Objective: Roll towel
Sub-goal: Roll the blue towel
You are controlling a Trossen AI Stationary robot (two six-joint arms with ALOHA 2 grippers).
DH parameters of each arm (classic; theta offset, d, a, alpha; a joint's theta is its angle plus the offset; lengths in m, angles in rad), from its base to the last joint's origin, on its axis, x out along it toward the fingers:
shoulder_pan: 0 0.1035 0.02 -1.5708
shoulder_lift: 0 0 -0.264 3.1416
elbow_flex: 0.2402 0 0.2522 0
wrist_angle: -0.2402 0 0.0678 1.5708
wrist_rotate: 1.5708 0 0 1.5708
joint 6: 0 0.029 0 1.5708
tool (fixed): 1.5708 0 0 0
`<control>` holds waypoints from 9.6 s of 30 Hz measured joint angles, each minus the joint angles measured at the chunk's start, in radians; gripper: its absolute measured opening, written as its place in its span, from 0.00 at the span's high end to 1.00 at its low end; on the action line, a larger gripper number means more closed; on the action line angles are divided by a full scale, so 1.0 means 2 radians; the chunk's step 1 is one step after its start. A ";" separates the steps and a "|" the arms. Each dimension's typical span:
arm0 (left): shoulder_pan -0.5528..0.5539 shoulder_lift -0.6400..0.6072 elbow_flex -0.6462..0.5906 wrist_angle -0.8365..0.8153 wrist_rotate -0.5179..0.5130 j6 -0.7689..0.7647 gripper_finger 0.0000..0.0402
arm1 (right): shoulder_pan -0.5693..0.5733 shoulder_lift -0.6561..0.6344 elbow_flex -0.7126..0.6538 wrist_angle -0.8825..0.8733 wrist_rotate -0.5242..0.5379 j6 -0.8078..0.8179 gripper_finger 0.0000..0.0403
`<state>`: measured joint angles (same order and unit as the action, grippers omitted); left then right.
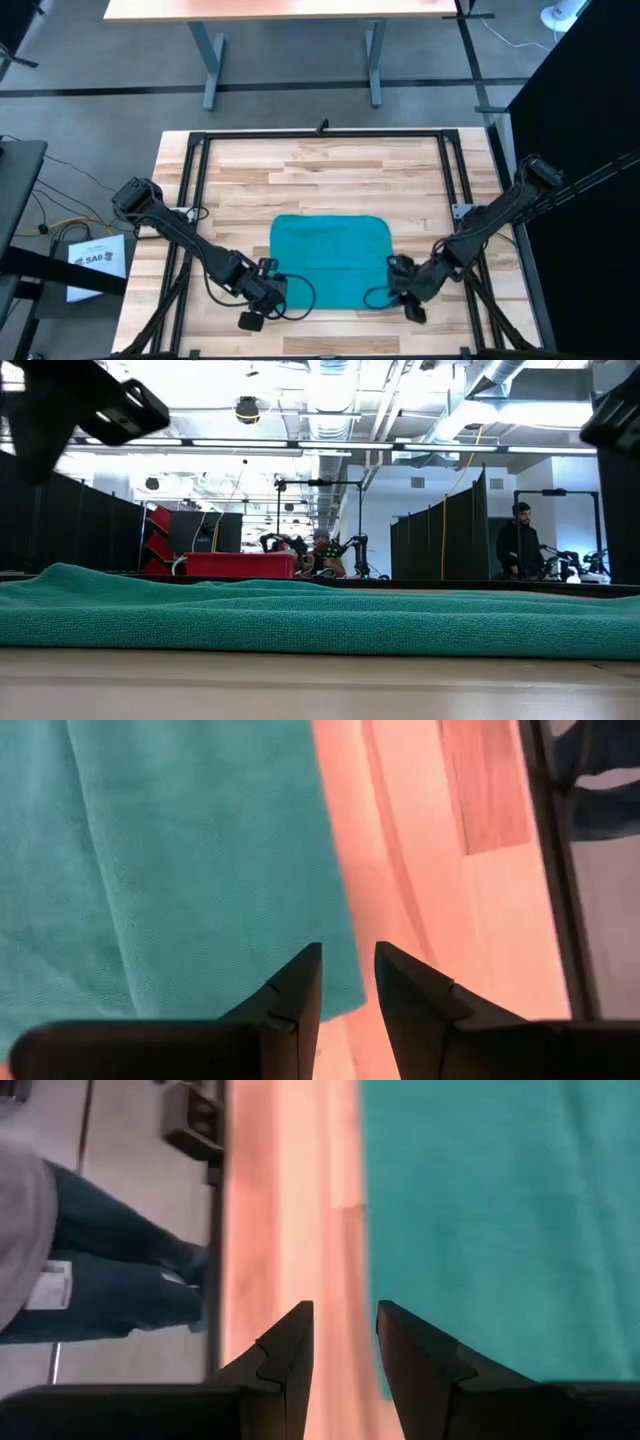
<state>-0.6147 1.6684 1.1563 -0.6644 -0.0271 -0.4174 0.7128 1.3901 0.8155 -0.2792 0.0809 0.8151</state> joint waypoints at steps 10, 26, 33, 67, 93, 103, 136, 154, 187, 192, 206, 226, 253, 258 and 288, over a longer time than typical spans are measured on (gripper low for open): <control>-0.015 0.052 0.082 -0.062 -0.006 -0.082 0.77 | 0.017 0.126 0.109 -0.105 -0.069 -0.010 0.74; -0.010 0.092 0.082 -0.065 -0.004 -0.119 0.72 | -0.002 0.149 0.114 -0.141 -0.070 -0.034 0.74; 0.000 0.092 0.082 -0.063 -0.024 -0.047 0.72 | -0.030 0.149 0.114 -0.088 -0.067 -0.055 0.75; -0.021 0.141 0.082 -0.035 -0.077 -0.087 0.72 | -0.015 0.175 0.111 -0.130 -0.042 -0.057 0.74; -0.030 0.149 0.062 0.000 -0.092 -0.092 0.72 | -0.001 0.228 0.113 -0.120 -0.053 -0.022 0.74; -0.033 0.148 0.053 0.002 -0.101 -0.096 0.94 | -0.001 0.228 0.112 -0.121 -0.053 -0.015 0.81; 0.003 0.060 0.052 -0.033 -0.021 -0.130 0.99 | -0.021 0.140 0.111 -0.181 -0.078 0.050 1.00; 0.060 0.057 0.006 -0.029 -0.010 -0.022 0.99 | -0.095 0.124 0.112 -0.265 -0.075 -0.016 1.00; 0.092 0.044 0.070 -0.105 -0.105 0.047 0.68 | -0.116 0.072 0.074 -0.283 -0.064 -0.080 0.83; 0.089 0.044 0.093 -0.114 -0.106 0.040 0.68 | -0.118 0.071 0.077 -0.255 -0.076 -0.077 0.83; 0.008 0.064 0.174 -0.161 -0.127 -0.035 0.69 | -0.064 0.091 0.128 -0.165 -0.142 -0.027 0.46; -0.015 0.174 0.173 -0.116 -0.175 -0.012 0.69 | -0.046 0.166 0.127 -0.236 -0.053 -0.041 0.33; -0.003 0.173 0.088 -0.052 -0.175 -0.055 0.69 | -0.057 0.167 0.085 -0.179 -0.035 -0.067 0.33; -0.003 0.173 0.088 -0.055 -0.184 -0.061 0.74 | -0.057 0.167 0.085 -0.182 -0.035 -0.068 0.38; -0.001 0.162 0.122 -0.088 -0.090 -0.113 0.96 | -0.007 0.167 0.084 -0.103 -0.086 0.019 0.96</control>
<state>-0.6176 1.9919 1.4010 -0.8400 -0.2070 -0.6435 0.6993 1.7248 0.9829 -0.4845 -0.0910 0.8536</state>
